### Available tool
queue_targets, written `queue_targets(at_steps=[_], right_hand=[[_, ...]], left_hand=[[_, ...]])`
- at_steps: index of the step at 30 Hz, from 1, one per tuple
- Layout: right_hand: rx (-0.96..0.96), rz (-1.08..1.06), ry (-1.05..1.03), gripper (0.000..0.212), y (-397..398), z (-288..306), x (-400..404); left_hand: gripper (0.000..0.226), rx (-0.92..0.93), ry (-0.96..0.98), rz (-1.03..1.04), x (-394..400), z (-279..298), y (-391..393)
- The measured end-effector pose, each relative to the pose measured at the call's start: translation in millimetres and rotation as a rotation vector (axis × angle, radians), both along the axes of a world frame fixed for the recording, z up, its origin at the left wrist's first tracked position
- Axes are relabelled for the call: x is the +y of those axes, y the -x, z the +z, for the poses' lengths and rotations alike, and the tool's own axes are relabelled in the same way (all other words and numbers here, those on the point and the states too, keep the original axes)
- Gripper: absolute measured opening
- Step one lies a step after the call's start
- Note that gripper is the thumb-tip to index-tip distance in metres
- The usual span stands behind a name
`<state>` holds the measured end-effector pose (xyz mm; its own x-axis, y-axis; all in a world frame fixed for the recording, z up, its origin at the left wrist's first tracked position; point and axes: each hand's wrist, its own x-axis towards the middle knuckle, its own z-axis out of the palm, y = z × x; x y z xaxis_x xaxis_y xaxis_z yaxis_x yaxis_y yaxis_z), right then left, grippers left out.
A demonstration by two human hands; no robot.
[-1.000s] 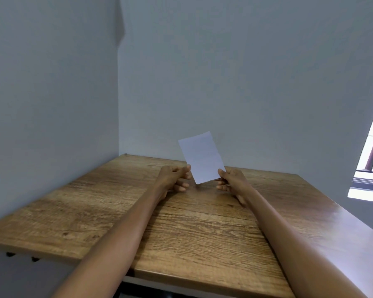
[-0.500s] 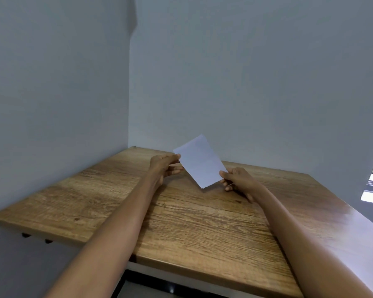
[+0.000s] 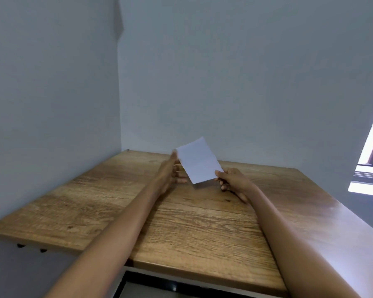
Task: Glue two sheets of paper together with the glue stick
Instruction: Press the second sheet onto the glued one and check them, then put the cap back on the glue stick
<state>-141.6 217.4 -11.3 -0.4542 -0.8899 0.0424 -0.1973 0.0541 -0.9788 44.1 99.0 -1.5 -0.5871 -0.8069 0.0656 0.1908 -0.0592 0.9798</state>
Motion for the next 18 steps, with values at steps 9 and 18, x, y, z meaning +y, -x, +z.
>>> queue_targets(at_steps=[9, 18], right_hand=[[-0.023, -0.258, 0.084, 0.033, 56.2, -4.9, 42.4], [0.471, -0.579, -0.145, 0.042, 107.8, -8.2, 57.9]], left_hand=[[0.037, -0.216, 0.177, -0.081, 37.7, 8.3, 96.8], [0.054, -0.736, 0.709, -0.015, 42.3, -11.3, 161.5]])
